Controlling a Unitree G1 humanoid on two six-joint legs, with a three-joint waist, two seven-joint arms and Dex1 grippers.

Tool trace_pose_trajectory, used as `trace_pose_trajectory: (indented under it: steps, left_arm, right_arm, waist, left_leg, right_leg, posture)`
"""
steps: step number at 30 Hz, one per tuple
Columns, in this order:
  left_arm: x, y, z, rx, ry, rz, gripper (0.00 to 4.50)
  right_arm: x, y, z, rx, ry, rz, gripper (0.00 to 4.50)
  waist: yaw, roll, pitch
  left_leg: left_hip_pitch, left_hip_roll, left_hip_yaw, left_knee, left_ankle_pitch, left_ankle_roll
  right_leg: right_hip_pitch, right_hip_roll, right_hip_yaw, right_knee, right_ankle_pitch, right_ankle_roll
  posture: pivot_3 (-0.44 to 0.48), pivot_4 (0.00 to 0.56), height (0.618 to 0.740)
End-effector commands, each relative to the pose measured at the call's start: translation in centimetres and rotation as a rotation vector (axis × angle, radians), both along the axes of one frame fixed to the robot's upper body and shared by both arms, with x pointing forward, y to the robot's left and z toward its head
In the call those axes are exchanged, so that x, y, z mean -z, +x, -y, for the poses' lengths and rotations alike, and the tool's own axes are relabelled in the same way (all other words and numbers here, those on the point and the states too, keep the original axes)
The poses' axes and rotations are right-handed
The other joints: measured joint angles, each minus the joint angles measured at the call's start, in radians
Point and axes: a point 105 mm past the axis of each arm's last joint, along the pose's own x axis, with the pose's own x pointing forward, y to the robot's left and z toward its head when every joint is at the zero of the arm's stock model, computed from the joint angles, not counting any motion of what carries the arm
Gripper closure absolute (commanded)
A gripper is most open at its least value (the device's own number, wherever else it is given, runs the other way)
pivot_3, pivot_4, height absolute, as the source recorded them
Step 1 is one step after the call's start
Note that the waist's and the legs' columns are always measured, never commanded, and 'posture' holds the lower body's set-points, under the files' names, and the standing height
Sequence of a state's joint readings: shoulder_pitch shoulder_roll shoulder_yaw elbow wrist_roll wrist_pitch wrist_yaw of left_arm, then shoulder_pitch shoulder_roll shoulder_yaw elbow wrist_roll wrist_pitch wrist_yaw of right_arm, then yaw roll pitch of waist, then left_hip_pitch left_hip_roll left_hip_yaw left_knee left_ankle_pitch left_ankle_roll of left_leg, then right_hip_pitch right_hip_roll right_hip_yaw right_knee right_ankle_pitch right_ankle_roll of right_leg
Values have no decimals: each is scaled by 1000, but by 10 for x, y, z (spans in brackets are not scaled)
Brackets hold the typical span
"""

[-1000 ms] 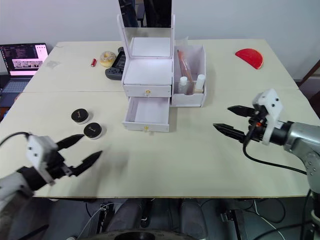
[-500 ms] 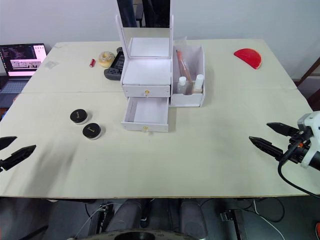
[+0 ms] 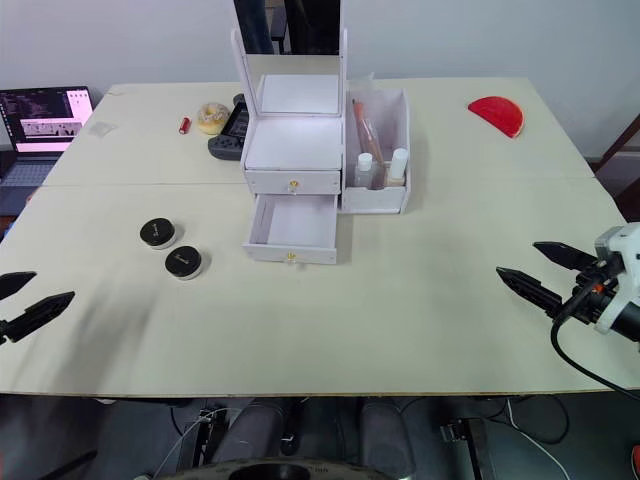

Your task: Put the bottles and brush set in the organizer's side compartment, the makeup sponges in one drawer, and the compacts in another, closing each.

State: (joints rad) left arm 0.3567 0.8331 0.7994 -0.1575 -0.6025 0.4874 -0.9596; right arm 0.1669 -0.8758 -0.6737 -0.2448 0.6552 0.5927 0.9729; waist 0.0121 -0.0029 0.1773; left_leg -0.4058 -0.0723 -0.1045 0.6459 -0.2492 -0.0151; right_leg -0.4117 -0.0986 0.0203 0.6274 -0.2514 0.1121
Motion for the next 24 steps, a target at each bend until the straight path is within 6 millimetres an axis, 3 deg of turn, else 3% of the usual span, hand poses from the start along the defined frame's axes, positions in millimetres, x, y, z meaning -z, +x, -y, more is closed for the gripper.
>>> trace_pose_trajectory:
  steps: [1,4,9,14,24]
  left_arm:
    - [2,10,22,-29,-37,42,43]
    - [13,17,38,-65,-54,47,43]
    - [35,39,82,-92,-155,84,43]
    - [52,54,88,-143,-147,97,43]
    - [66,81,104,-108,-171,114,43]
  right_arm:
    - [-32,7,-36,-110,44,101,0]
    - [-41,14,-59,-178,47,114,0]
    - [-50,25,-123,-429,-11,123,0]
    - [-60,33,-148,-548,-26,148,0]
    - [-60,39,-164,-636,-22,156,0]
  waist:
    - [-1,1,0]
    - [0,0,0]
    - [1,0,0]
    - [3,-4,-1]
    - [1,-4,-1]
  left_leg:
    - [0,0,0,0,0,0]
    - [0,0,0,0,0,0]
    - [-1,0,0,1,0,0]
    - [-1,-1,-2,1,0,0]
    - [-1,-1,-2,1,1,0]
  right_leg:
    - [0,0,0,0,0,0]
    - [0,0,0,0,0,0]
    - [0,1,0,0,1,0]
    - [0,1,-3,0,1,0]
    - [-1,1,-4,0,2,3]
  posture:
    - [0,150,740]
    - [0,150,740]
    - [0,150,740]
    - [0,150,740]
    - [0,150,740]
